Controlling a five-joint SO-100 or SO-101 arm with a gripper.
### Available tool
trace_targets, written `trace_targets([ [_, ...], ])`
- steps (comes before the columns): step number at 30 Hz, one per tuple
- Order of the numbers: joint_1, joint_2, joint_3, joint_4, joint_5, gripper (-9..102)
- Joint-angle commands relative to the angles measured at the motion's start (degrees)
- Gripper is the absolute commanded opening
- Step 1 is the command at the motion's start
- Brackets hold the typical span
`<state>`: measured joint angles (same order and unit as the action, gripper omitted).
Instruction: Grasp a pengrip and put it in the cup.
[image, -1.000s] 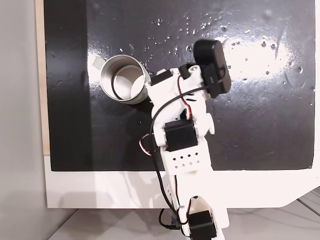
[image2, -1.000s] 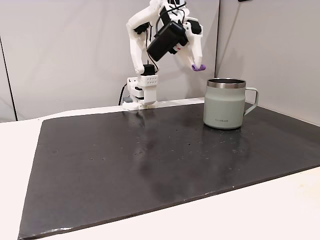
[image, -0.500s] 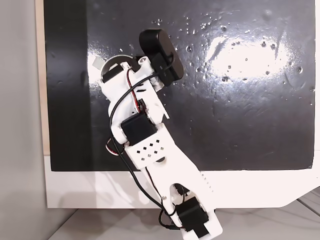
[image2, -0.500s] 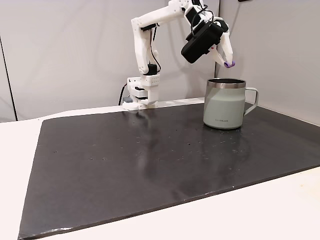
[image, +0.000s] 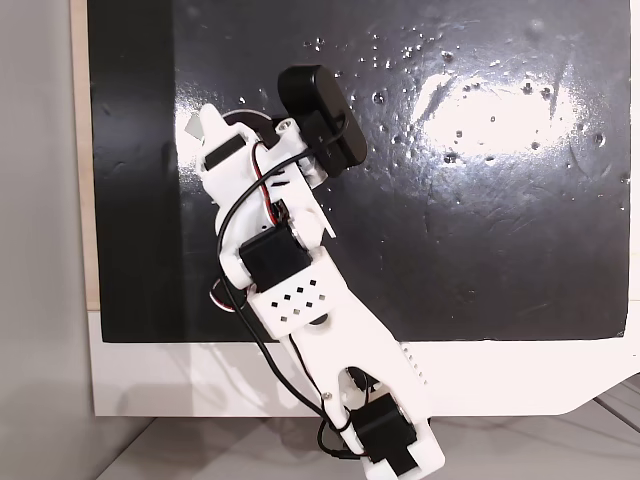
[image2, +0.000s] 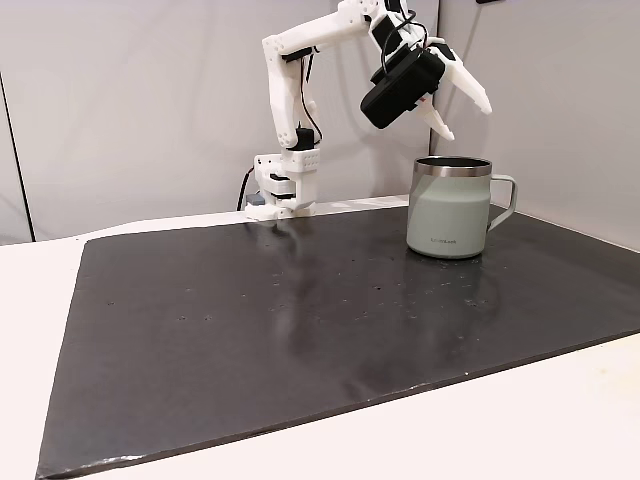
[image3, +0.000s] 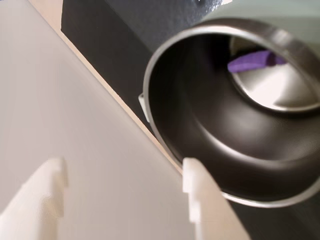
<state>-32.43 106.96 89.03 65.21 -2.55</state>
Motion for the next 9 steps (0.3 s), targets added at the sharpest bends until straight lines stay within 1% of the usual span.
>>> trace_targets([
  [1,0.4,1.5,-3.1,0.7,-0.2,29],
  [9,0.5,2.5,-2.3,0.8,-0.5,28],
])
